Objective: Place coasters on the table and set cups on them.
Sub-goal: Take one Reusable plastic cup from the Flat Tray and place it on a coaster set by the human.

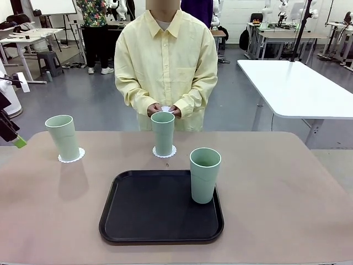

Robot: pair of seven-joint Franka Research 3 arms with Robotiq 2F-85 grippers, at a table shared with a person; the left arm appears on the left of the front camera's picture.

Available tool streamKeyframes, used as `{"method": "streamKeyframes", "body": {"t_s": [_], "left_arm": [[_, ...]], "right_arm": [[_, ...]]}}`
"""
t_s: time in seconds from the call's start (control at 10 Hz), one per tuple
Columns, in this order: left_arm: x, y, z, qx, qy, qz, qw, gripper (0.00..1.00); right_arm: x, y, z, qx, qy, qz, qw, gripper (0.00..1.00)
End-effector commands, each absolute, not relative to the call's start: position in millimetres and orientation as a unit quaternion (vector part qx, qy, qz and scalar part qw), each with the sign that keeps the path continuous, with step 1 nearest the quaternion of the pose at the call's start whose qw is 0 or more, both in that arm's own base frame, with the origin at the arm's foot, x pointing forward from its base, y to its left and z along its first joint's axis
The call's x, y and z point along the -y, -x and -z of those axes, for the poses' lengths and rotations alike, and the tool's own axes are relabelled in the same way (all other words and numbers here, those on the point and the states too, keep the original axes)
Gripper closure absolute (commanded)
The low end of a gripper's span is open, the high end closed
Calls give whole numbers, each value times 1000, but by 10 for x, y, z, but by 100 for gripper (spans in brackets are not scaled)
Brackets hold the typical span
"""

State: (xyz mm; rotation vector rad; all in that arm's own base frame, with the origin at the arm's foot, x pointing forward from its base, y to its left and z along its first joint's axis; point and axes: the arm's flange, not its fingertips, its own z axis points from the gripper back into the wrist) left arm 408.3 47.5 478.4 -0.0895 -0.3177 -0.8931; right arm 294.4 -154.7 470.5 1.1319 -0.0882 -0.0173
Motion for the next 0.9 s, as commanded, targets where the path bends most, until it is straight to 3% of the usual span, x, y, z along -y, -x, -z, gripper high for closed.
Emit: {"method": "streamKeyframes", "body": {"t_s": [0.0,0.2,0.4,0.8], "left_arm": [[-474,-4083,-4784,153,43,430,889,0],[-660,-3813,-4799,109,256,288,916,0],[-1041,-3803,-4751,90,392,205,892,0],[-2025,-3769,-4633,163,504,137,837,0]], "right_arm": [[1551,-2941,-4712,44,-540,5,840,0],[1551,-2941,-4712,44,-540,5,840,0],[1551,-2941,-4712,44,-540,5,840,0],[1551,-2941,-4712,44,-540,5,840,0]]}}
